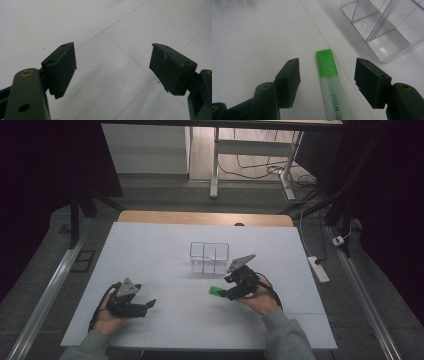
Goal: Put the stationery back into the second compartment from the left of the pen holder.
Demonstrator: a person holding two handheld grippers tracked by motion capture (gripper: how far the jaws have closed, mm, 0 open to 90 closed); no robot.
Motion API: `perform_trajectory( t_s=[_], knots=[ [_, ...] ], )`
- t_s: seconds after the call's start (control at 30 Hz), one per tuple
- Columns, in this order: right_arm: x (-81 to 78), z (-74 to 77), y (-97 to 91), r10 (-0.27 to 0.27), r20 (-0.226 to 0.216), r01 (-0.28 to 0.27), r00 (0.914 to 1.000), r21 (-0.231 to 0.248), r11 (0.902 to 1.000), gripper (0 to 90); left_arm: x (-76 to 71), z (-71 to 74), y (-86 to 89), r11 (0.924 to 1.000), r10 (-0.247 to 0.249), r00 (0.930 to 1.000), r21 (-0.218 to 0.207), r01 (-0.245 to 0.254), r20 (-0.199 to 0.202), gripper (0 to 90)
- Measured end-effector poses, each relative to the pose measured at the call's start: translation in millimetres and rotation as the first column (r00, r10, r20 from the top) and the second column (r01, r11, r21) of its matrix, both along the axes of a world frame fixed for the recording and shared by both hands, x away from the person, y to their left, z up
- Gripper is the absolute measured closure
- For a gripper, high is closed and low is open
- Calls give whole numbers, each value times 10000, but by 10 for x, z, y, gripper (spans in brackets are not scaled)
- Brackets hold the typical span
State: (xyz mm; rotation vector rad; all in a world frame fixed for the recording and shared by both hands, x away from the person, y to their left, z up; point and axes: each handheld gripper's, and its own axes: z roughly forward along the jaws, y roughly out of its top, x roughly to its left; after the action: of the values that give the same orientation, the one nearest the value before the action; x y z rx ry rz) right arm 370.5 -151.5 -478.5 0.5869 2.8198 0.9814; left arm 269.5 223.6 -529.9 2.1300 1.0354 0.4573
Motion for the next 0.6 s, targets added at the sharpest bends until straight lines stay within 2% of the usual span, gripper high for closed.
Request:
perform_trajectory(
  t_s=[0.27, 0.6],
  knots=[
    [42, -96, 158, 213, 116, -205, 9997, -645, 9977, 346, -7, 2, 0, 10000, -2, 10000, -28, 2, 2, 211],
    [97, -220, 254, 333, 38, -327, 9994, -1157, 9927, 337, -23, -5, 12, 10000, 26, 10000, -1, -26, -33, 210]
  ],
)
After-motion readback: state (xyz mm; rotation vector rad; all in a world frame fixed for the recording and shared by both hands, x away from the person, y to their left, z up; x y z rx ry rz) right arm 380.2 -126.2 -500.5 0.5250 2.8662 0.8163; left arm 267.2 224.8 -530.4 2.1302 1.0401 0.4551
